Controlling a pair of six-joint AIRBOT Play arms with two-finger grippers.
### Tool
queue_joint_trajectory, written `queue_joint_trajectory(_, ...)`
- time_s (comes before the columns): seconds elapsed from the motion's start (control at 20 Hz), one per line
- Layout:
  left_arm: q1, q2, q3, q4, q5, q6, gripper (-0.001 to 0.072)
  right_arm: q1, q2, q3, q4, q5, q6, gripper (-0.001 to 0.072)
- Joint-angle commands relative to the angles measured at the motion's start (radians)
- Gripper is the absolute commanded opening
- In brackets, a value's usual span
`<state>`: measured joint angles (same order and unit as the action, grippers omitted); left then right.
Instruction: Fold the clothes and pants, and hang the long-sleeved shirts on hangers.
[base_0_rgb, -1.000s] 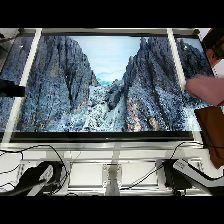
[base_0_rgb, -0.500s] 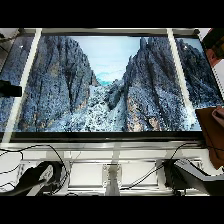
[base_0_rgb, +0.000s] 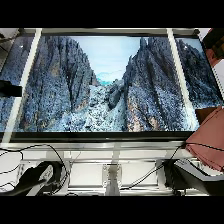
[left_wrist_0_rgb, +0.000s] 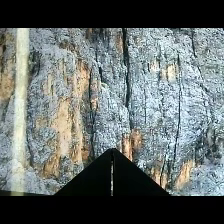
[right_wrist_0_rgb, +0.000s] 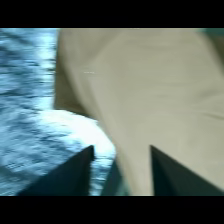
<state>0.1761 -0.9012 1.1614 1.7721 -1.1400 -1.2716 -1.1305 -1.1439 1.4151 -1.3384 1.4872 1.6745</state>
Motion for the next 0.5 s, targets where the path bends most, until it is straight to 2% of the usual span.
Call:
queue_joint_trajectory(0.0, 0.000, 0.000, 0.000, 0.000, 0.000, 0.000, 0.0010, 0.164, 0.001, 0.002, 0.243, -0.067, -0.100, 0.0136)
queue_joint_trajectory(0.1, 0.000, 0.000, 0.000, 0.000, 0.000, 0.000, 0.0010, 0.385, 0.001, 0.002, 0.267, -0.084, -0.138, 0.0011)
queue_joint_trajectory(0.25, 0.000, 0.000, 0.000, 0.000, 0.000, 0.000, 0.0011, 0.779, 0.001, 0.001, 0.236, -0.047, -0.233, 0.0010)
queue_joint_trajectory(0.35, 0.000, 0.000, 0.000, 0.000, 0.000, 0.000, 0.0011, 1.040, 0.000, 0.001, 0.051, -0.067, -0.326, 0.0010)
queue_joint_trajectory(0.4, 0.000, 0.000, 0.000, 0.000, 0.000, 0.000, 0.0011, 1.152, 0.000, 0.001, -0.103, -0.097, -0.364, 0.0010)
queue_joint_trajectory(0.45, 0.000, 0.000, 0.000, 0.000, 0.000, 0.000, 0.0011, 1.232, 0.000, 0.001, -0.238, -0.134, -0.356, 0.0010)
